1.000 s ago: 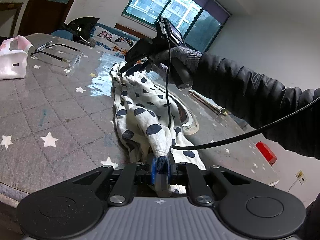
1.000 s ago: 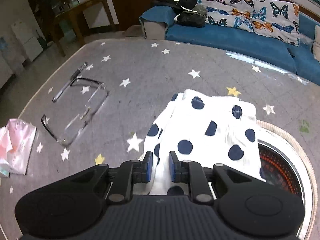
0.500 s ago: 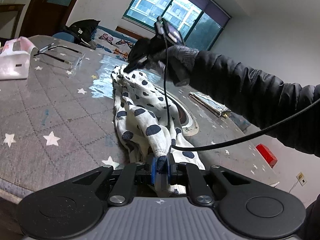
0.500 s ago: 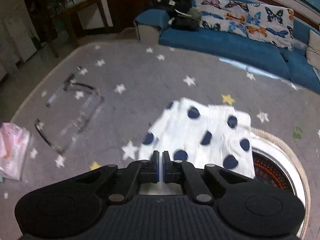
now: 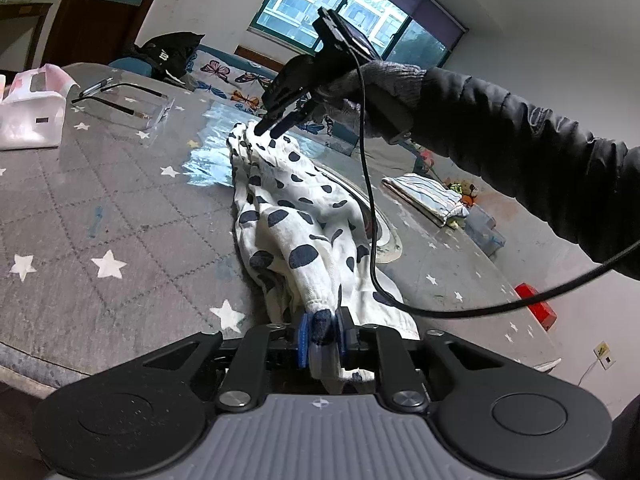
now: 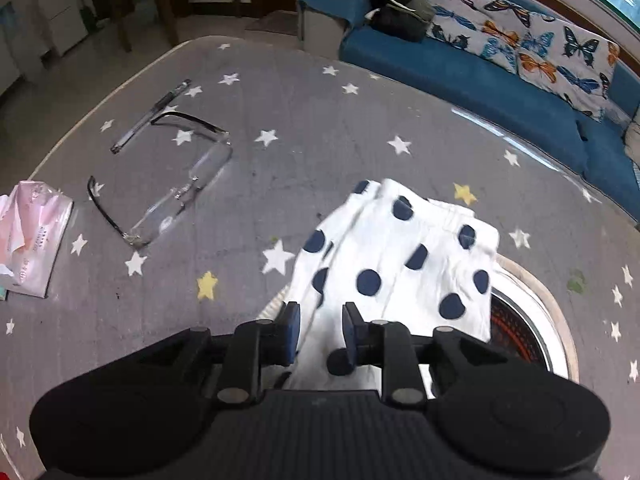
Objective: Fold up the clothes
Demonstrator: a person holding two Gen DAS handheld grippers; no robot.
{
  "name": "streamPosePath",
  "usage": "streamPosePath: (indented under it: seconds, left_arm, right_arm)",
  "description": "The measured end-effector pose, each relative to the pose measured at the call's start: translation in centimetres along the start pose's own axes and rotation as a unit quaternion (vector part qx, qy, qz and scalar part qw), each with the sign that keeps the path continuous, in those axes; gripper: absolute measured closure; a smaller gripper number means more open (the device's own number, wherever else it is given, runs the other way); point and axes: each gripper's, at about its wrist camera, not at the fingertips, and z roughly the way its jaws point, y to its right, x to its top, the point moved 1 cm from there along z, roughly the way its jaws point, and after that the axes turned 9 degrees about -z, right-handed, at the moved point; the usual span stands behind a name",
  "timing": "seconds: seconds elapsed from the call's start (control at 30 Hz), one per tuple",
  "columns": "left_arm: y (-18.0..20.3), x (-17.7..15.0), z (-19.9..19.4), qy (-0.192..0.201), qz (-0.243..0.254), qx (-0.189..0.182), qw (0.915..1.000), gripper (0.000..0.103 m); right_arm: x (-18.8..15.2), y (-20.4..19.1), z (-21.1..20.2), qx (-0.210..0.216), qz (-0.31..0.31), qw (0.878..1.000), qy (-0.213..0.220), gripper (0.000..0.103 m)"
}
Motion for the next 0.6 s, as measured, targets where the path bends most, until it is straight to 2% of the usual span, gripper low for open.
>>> streamPosePath:
  seconds: [0.1,0.2,0.4,0.5,0.57,0.6]
  left_arm:
    - [0.0,0.0,-0.4,0.002,0.002,0.002,1.0,0.08]
    - [0.0,0.0,-0.8,0.005,0.005,0.004,1.0,0.068]
    - [-0.1,1.0,-1.0,0.025,0.006,0.009,0.9996,0.068]
    - [-0.2,1.7,-0.3,0.031,0.003,0.011,0.9994,0.07]
    - [-0.2,2.0,0.2,0.035,0.004,0.009,0.9993,0.076]
    - [-0.2,2.1,0.5,0.035,0.005,0.006,0.9994,0.082]
  right_arm:
    - [-0.5,-0.3,0.3,0.008,-0.003,1.0,-0.01,0.081]
    - [-1.1,-0.8,1.0,0.01,-0.003,1.0,-0.013,0.081]
    - [-2.0,-1.4,2.9,-0.002,0.006,1.0,-0.015,0.083]
    - [-2.3,-1.4,2.8,-0.006,0.014,1.0,-0.005,0.093]
    - [-2.3,-1.3,2.3,-0.005,0.02,1.0,0.007,0.101]
    - [-2.2,-1.3,1.9,-0.003,0.023,1.0,0.013,0.101]
